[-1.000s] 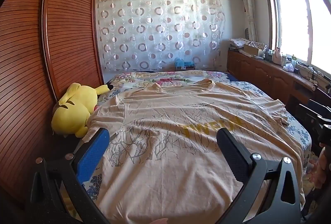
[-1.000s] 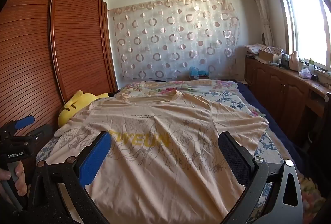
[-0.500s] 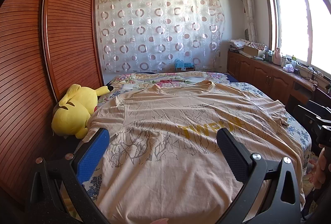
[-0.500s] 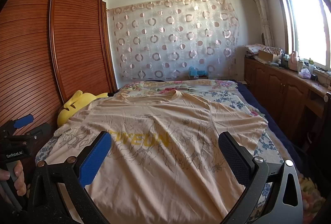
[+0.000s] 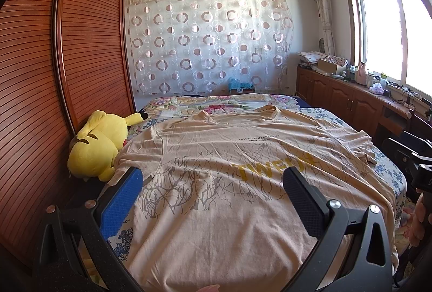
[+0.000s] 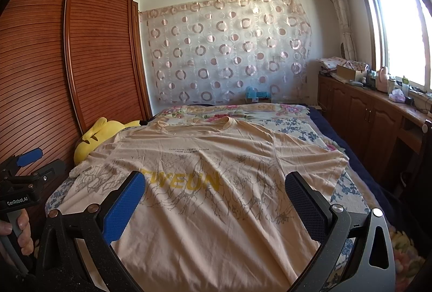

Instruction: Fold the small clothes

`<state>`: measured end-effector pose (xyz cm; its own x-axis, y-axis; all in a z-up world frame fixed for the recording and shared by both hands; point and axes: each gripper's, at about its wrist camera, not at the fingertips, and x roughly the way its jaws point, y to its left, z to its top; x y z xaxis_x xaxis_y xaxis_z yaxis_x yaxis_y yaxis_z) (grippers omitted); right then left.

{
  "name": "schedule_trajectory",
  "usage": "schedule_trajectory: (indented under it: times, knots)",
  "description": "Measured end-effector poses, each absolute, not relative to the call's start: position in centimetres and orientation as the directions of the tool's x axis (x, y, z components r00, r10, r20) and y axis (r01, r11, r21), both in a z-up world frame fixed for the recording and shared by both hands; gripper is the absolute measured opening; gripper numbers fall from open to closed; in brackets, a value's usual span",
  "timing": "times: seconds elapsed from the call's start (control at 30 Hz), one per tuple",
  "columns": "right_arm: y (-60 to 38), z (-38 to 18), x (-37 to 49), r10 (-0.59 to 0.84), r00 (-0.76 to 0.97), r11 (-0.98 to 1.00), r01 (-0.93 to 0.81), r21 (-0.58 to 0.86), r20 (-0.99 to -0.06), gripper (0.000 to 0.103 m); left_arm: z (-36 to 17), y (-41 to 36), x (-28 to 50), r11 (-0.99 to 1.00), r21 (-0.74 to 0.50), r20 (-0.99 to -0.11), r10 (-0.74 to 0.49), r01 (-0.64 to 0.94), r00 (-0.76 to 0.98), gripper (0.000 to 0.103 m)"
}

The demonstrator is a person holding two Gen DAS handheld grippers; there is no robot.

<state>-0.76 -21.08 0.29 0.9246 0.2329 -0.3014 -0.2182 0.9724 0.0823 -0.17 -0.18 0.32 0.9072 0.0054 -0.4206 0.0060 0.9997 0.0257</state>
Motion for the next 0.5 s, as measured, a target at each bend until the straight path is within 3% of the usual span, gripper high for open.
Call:
schedule_trajectory:
  times: [0.5]
  knots:
    - [-20.97,0.25,-0.94,0.232,0.924,0.973,-0.218,0.081,-0.302,0.103,0.71,-0.5,-0.22,1.0,0.027,-0.418,0.005,0.007,0.908,0.103]
